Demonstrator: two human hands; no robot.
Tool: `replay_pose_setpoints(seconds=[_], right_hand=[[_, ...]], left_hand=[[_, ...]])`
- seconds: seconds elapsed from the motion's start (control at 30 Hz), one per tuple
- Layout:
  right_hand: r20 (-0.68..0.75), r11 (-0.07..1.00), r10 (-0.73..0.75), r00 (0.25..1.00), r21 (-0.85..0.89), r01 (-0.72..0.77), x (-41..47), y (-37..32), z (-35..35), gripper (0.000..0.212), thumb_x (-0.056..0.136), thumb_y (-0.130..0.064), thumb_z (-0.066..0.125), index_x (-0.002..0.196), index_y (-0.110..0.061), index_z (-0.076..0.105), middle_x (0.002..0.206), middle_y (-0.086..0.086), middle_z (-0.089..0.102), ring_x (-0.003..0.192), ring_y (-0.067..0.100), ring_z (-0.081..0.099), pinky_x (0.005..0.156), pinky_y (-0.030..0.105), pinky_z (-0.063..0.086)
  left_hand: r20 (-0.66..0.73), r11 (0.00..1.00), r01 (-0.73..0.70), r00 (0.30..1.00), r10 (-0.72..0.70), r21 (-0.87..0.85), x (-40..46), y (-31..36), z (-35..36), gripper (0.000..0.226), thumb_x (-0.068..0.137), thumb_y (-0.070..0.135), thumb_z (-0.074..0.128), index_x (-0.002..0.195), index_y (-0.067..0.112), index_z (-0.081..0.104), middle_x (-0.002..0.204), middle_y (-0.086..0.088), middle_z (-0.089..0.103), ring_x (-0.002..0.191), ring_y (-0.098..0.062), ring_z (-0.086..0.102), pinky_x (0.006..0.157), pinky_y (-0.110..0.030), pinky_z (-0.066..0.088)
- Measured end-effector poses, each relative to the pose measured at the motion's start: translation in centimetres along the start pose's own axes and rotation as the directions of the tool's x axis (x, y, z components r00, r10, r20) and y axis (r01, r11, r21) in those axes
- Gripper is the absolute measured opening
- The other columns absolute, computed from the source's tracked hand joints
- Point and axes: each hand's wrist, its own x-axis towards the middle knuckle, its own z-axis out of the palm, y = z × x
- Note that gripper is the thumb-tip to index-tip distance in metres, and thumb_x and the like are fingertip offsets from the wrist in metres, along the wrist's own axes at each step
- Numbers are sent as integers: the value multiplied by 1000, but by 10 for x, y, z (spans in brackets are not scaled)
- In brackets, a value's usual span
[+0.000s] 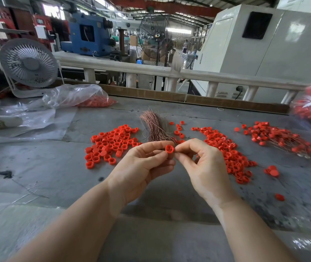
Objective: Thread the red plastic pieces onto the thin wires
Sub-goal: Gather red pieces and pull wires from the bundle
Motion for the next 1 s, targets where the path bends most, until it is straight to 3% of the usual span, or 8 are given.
replay_pose_setpoints(seconds=[0.5, 1.0], right_hand=[[16, 1000, -4, 1000, -29, 5, 0, -2, -1, 16, 77, -2, 71, 76, -17, 69, 71, -4, 64, 66, 5, 53, 61, 19, 43], [1, 1000, 2, 1000, -25, -2, 0, -1, -2, 16, 78, 0, 69, 75, -16, 69, 71, -5, 64, 65, -2, 52, 60, 5, 35]], left_hand=[[-21, 998, 45, 999, -45, -35, 1, 3, -1, 20, 66, 7, 60, 77, 7, 76, 73, -12, 71, 62, -13, 68, 61, -21, 57], [29, 992, 46, 999, -42, -115, 3, 1, -2, 25, 67, -1, 57, 82, 5, 76, 79, -13, 72, 69, -14, 70, 62, -19, 56]])
